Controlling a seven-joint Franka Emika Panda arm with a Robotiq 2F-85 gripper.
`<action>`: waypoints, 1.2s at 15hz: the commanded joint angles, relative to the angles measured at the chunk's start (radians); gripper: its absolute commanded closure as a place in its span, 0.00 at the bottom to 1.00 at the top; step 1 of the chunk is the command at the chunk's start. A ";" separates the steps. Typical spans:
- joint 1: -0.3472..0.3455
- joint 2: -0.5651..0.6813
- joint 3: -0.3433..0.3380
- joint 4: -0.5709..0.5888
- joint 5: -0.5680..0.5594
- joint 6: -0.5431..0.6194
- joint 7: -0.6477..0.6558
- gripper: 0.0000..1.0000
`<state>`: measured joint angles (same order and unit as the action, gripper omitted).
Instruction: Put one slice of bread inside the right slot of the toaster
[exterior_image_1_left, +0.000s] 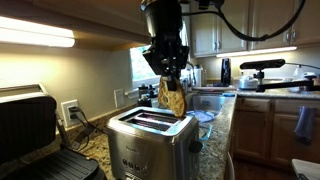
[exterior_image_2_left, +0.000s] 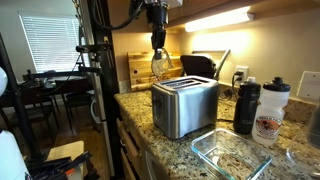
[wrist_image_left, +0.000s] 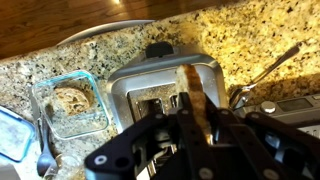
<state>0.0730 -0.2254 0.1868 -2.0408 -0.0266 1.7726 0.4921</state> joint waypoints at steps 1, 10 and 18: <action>-0.012 -0.026 -0.016 -0.019 -0.021 -0.008 0.012 0.93; -0.037 -0.006 -0.053 -0.012 -0.033 0.007 -0.001 0.93; -0.052 0.008 -0.068 -0.008 -0.036 0.010 -0.004 0.93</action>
<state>0.0246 -0.2119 0.1260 -2.0408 -0.0481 1.7747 0.4905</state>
